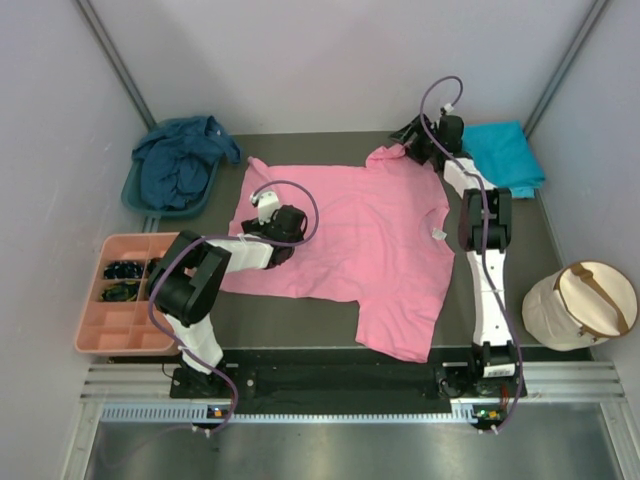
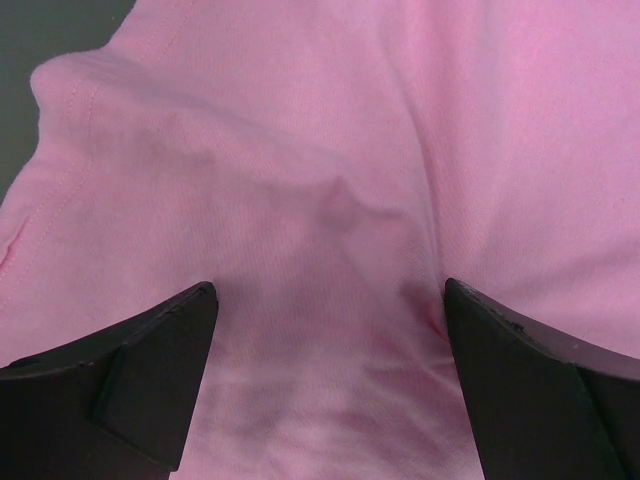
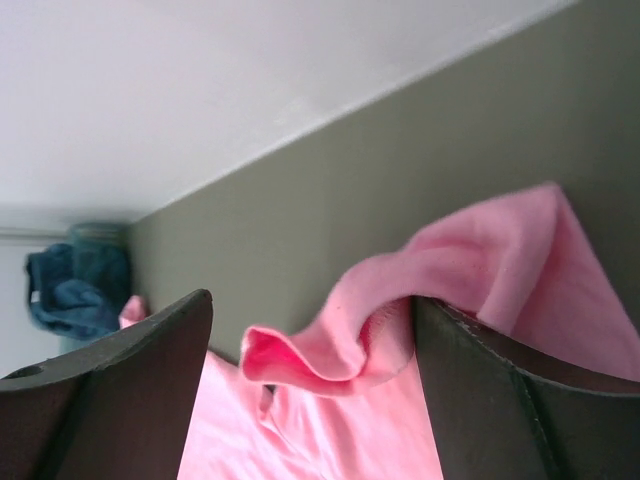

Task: Fold and stack the t-shirts
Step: Flatten out the tshirt

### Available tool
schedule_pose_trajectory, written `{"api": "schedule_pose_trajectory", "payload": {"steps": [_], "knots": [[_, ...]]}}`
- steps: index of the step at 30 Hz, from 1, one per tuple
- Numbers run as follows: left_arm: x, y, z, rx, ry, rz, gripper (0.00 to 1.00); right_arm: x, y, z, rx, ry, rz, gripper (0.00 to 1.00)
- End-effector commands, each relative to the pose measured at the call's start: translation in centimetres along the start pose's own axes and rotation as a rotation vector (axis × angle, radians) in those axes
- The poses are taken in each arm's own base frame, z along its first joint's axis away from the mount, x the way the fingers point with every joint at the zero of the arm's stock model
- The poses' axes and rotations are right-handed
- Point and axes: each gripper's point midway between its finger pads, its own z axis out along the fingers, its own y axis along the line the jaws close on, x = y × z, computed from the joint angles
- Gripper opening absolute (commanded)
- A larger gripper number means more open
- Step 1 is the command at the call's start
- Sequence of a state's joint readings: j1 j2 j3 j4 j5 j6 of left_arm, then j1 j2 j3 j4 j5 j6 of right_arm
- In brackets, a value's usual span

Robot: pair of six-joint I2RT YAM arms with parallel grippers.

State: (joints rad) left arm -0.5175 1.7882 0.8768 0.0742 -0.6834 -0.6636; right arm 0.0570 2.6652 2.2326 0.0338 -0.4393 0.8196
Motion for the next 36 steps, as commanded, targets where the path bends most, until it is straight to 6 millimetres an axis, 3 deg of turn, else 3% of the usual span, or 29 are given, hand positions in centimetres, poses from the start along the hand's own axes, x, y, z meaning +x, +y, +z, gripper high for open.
{"api": "schedule_pose_trajectory", "payload": {"steps": [1,5,10,14,16,17,19,20,23,24,26,27,29,30,33,34,36], "knots": [[2.8,2.7,-0.7,-0.062,0.088,0.085,0.99,-3.0,7.8,-0.2,-0.332,-0.117,-0.035,0.8],[3.0,2.7,-0.7,-0.06,0.091,0.087,0.99,-3.6,10.9,-1.4,-0.501,-0.133,-0.052,0.8],[3.0,2.6,-0.7,-0.059,0.091,0.086,0.99,-3.6,12.3,-2.3,-0.559,-0.123,-0.063,0.81],[3.0,2.7,-0.7,-0.059,0.092,0.088,0.99,-3.6,12.3,-3.1,-0.554,-0.115,-0.08,0.81],[2.8,2.6,-0.8,-0.057,0.089,0.085,0.99,-3.4,11.0,-3.2,-0.498,-0.114,-0.096,0.81],[2.8,2.6,-0.8,-0.056,0.09,0.085,0.99,-4.2,12.0,-4.2,-0.48,-0.123,-0.12,0.81],[2.7,2.6,-0.9,-0.054,0.088,0.083,0.99,-3.5,9.3,-4.1,-0.343,-0.11,-0.14,0.81],[2.5,2.6,-0.9,-0.055,0.084,0.083,0.99,-4.0,9.3,-4.8,-0.309,-0.121,-0.162,0.81],[1.9,2.3,-1.1,-0.049,0.074,0.083,0.99,-4.4,9.0,-7.6,-0.158,-0.146,-0.229,0.81],[1.6,2.3,-1.1,-0.05,0.066,0.081,0.99,-4.9,10.2,-9.6,-0.132,-0.164,-0.254,0.82],[1.1,2.1,-1.2,-0.04,0.057,0.078,0.99,-3.8,8.7,-11.0,-0.001,-0.151,-0.3,0.82],[0.8,1.8,-1.3,-0.031,0.05,0.071,0.99,-5.0,11.2,-13.4,-0.005,-0.198,-0.356,0.83],[0.2,1.2,-1.4,-0.013,0.042,0.065,0.99,-4.0,10.5,-15.4,0.092,-0.199,-0.363,0.83],[-0.1,1.0,-1.4,-0.006,0.04,0.062,0.99,-5.2,12.4,-17.9,0.107,-0.259,-0.384,0.84],[-1.2,0.3,-1.7,0.009,0.022,0.061,0.99,-3.2,11.0,-21.4,0.239,-0.237,-0.348,0.84],[-1.9,0.0,-1.8,0.018,0.011,0.06,0.99,-2.7,11.4,-23.6,0.277,-0.227,-0.343,0.85],[-2.9,-0.2,-2.2,0.025,-0.009,0.054,0.99,-0.9,10.3,-25.5,0.346,-0.199,-0.329,0.86]]}}
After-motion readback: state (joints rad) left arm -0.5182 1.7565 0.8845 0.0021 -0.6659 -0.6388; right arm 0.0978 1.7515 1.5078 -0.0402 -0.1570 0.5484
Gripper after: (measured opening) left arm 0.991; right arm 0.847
